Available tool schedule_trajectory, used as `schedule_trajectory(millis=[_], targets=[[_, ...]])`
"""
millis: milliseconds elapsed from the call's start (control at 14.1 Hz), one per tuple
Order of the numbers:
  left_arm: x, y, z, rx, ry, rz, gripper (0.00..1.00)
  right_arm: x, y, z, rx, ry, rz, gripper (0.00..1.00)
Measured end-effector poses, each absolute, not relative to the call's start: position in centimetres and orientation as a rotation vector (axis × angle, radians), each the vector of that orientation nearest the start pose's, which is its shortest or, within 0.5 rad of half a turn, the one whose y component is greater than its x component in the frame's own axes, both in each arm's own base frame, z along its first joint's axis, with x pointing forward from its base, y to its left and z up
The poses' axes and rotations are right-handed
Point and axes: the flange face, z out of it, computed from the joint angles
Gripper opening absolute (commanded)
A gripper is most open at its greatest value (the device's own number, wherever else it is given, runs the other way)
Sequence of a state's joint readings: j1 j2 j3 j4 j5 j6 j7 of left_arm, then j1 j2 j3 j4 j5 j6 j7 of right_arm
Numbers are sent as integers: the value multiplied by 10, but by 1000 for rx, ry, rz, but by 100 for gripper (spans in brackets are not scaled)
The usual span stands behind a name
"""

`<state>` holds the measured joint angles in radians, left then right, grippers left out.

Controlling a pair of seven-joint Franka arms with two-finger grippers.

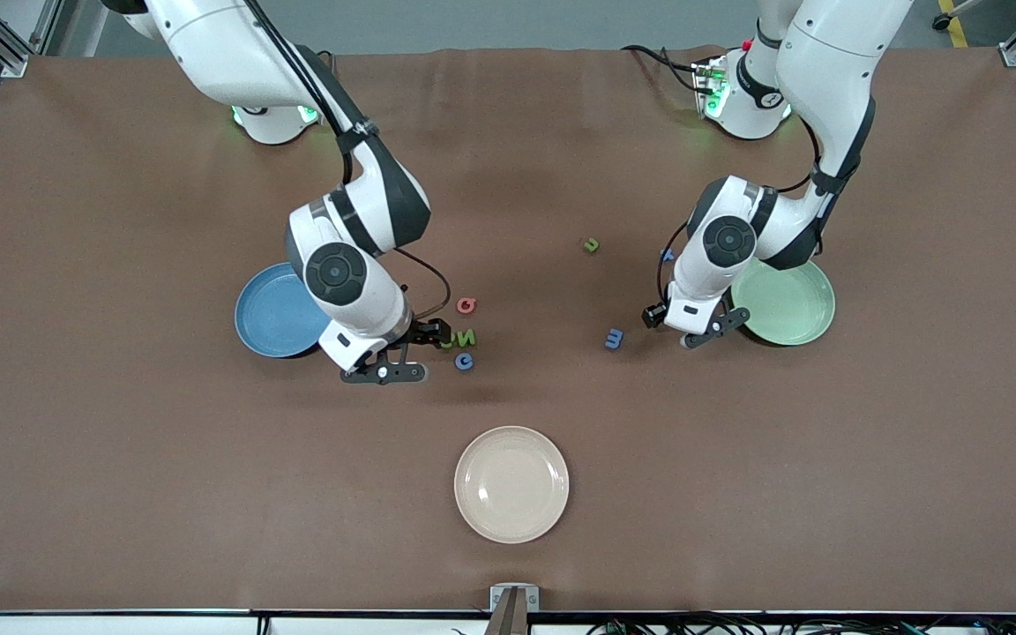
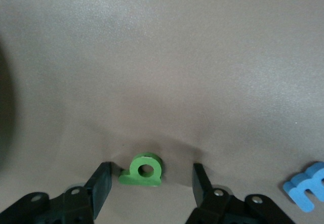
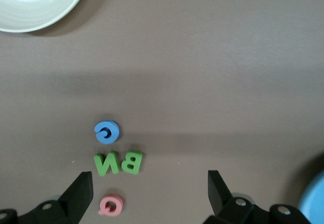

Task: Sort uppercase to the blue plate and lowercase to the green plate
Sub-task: 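Grasp the green b with the left gripper while the right gripper grasps the G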

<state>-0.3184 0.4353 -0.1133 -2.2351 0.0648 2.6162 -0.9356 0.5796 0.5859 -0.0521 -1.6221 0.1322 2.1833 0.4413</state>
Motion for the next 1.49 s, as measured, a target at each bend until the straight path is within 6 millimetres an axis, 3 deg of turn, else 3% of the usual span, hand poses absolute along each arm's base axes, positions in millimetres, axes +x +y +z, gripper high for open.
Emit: schedule_trajectory(millis=[638, 992, 1134, 1276, 1346, 1488], targets=[[489, -230, 174, -3051, -707, 59, 30, 582, 380, 223, -3080, -31, 26, 100], [490, -230, 176, -3054, -708, 54, 22, 576, 413, 195, -3080, 51, 15, 99], [493, -230, 181, -3059, -713, 39, 22, 576, 419, 188, -3081, 58, 12, 93], [497, -229, 194, -3049, -703, 47, 21, 578, 421, 187, -3080, 63, 5, 76], [498, -227, 205, -3039, -675, 68, 20, 578, 421, 187, -3082, 60, -1, 68], [500, -217, 234, -3023, -600, 102, 19, 579, 420, 184, -3095, 47, -9, 63]])
